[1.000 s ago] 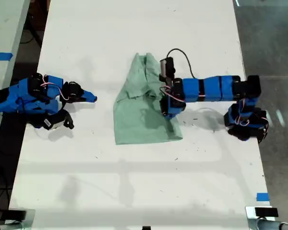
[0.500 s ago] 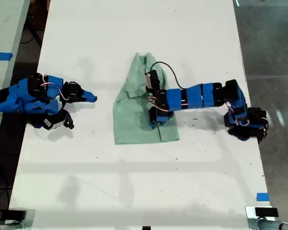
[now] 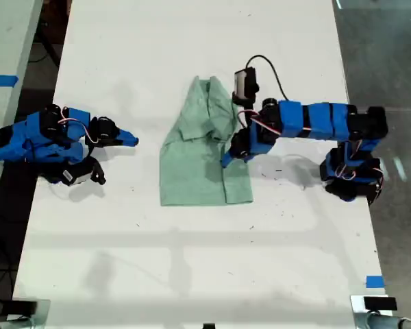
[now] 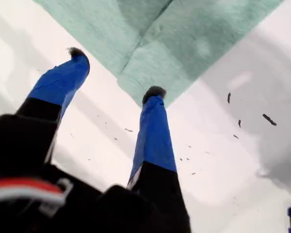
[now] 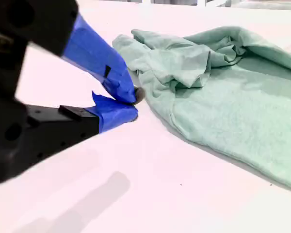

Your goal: Fold t shirt

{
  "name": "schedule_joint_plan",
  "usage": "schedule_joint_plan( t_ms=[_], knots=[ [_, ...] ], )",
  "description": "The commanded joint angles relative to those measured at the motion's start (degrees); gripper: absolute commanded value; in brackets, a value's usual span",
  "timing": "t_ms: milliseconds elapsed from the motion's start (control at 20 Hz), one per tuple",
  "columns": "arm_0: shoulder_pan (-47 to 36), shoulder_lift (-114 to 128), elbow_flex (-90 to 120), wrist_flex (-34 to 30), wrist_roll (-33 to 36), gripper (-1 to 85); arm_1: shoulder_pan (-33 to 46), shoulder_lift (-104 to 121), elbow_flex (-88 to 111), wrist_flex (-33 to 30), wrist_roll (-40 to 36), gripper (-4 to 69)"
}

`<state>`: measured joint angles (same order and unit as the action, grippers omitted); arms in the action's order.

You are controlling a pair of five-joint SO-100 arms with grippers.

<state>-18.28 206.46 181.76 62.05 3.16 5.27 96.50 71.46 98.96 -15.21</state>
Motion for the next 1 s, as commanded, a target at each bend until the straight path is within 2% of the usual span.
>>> schedule_joint_plan(
  t_ms=[0, 50, 350, 500, 750, 850, 950],
  knots=[
    [0.26, 0.18, 0.26, -1.05, 0.18, -0.1, 1.14, 15.64, 11.25, -0.97, 2.81, 4.7],
    [0.26, 0.18, 0.26, -1.05, 0.18, -0.1, 1.14, 20.57, 17.84, -2.99, 3.43, 1.4],
    [0.62, 0.18, 0.26, -0.97, 0.18, -0.1, 0.62, 42.01, 51.33, -15.12, 4.92, 1.5],
    [0.7, 0.18, 0.26, -0.97, 0.18, -0.1, 0.44, 59.59, 68.29, -19.95, 6.06, 1.5],
    [0.88, 0.18, 0.18, -0.97, 0.09, -0.1, 0.62, 88.77, 91.58, -22.24, 4.48, 1.5],
    [0.97, 0.18, 0.18, -0.97, 0.09, -0.1, 2.11, 105.12, 102.92, -18.11, 1.23, 1.6],
    [1.05, 0.18, 0.18, -0.97, -0.09, -0.1, 1.41, 104.77, 103.18, -19.6, 0.7, 1.6]
  ],
)
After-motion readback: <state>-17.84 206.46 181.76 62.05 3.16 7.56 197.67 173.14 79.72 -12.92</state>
